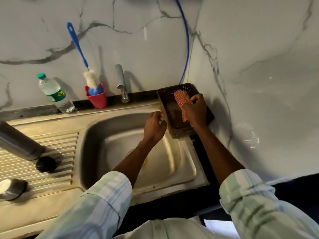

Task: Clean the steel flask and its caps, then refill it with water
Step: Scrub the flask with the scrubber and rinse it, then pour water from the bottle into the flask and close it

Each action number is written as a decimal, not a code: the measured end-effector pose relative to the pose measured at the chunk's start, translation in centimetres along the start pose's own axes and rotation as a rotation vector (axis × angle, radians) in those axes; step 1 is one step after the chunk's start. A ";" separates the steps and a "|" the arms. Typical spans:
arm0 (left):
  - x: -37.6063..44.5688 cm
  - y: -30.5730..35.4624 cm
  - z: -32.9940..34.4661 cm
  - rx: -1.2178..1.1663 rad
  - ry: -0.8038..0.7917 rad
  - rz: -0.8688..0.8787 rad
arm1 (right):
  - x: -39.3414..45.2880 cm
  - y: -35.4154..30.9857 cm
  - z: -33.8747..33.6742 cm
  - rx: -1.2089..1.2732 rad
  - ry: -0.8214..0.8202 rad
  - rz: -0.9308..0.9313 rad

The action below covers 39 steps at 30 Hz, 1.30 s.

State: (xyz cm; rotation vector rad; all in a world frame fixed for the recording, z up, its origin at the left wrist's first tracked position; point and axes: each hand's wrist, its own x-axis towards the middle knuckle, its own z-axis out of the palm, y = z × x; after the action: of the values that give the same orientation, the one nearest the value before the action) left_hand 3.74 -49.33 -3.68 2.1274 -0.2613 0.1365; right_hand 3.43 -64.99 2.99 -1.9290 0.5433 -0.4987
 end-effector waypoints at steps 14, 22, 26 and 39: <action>0.9 1.1 1.6 0.019 0.146 -0.068 | 1.2 2.9 2.6 -0.255 -0.038 -0.216; -1.1 -1.3 -3.3 0.024 0.278 -0.140 | -4.3 -0.8 6.9 -0.112 -0.102 -0.520; -3.0 -3.4 -8.5 0.088 0.425 -0.186 | -7.3 -3.1 10.9 -0.037 -0.204 -0.525; -5.4 -12.5 -27.2 0.000 0.697 -0.265 | -17.2 -12.3 27.2 -0.017 -0.532 -0.520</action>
State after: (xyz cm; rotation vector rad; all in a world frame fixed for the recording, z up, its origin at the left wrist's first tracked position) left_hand 1.58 -19.21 -0.29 1.9591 0.4263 0.6971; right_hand 6.60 -30.71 1.95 -2.1079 -0.3053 -0.2762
